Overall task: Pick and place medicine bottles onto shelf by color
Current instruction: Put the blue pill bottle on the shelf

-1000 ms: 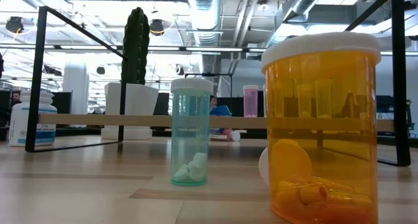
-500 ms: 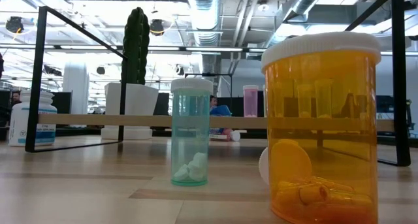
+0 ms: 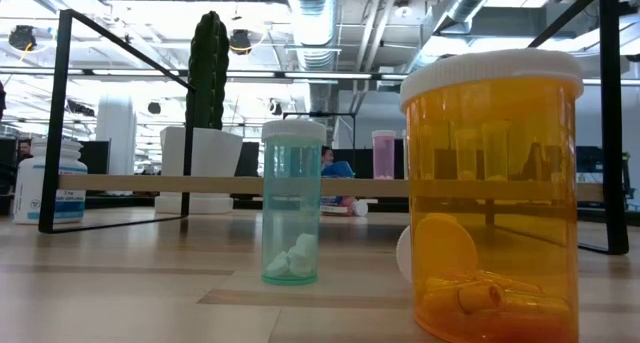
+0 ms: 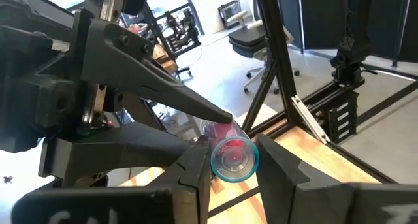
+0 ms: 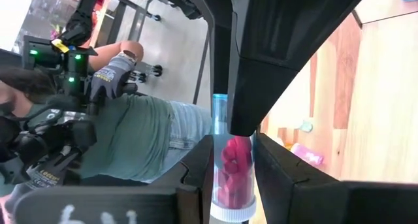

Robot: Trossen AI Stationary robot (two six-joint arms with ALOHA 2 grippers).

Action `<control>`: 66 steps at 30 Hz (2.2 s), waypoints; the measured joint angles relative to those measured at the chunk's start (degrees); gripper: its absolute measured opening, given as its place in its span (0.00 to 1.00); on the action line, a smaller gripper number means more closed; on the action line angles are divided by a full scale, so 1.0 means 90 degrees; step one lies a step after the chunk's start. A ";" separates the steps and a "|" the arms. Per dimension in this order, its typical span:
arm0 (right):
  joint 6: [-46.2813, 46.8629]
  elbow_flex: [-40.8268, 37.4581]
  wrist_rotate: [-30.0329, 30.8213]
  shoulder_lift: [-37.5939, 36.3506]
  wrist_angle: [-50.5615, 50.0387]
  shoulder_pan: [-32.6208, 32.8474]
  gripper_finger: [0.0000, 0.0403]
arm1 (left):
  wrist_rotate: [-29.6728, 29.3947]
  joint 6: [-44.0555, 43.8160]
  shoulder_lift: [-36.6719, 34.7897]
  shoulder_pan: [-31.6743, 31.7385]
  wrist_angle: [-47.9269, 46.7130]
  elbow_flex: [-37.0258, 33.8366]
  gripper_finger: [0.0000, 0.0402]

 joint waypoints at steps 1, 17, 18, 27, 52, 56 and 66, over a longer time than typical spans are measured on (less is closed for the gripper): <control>0.0015 -0.0002 -0.0058 -0.0015 0.0006 -0.0006 0.27 | -0.0010 -0.0002 0.0000 0.0000 0.0018 0.0000 0.19; -0.0388 0.0650 -0.0129 -0.0263 -0.0280 -0.0089 0.59 | -0.0137 -0.0343 0.0010 0.0000 0.0374 0.0005 0.19; -0.0479 0.0748 -0.0121 -0.0321 -0.0351 -0.0109 0.61 | -0.0265 -0.0416 0.0010 0.0000 0.0418 0.0002 0.19; -0.1712 0.1110 0.2597 -0.1281 -0.0607 0.0354 0.61 | -0.1506 -0.1366 0.0010 0.0002 0.1672 0.0000 0.19; -0.5161 0.1107 0.6636 -0.1338 0.1431 0.1866 0.58 | -0.1525 -0.1497 0.0010 0.0020 0.4071 0.0000 0.19; -0.5374 0.1103 0.6614 -0.1234 0.1582 0.1868 0.58 | -0.1515 -0.1528 0.0010 0.0097 0.4032 0.0000 0.19; -0.5366 0.1105 0.6554 -0.1124 0.1657 0.1868 0.58 | -0.1427 -0.1818 0.0010 0.0335 0.3882 0.0000 0.19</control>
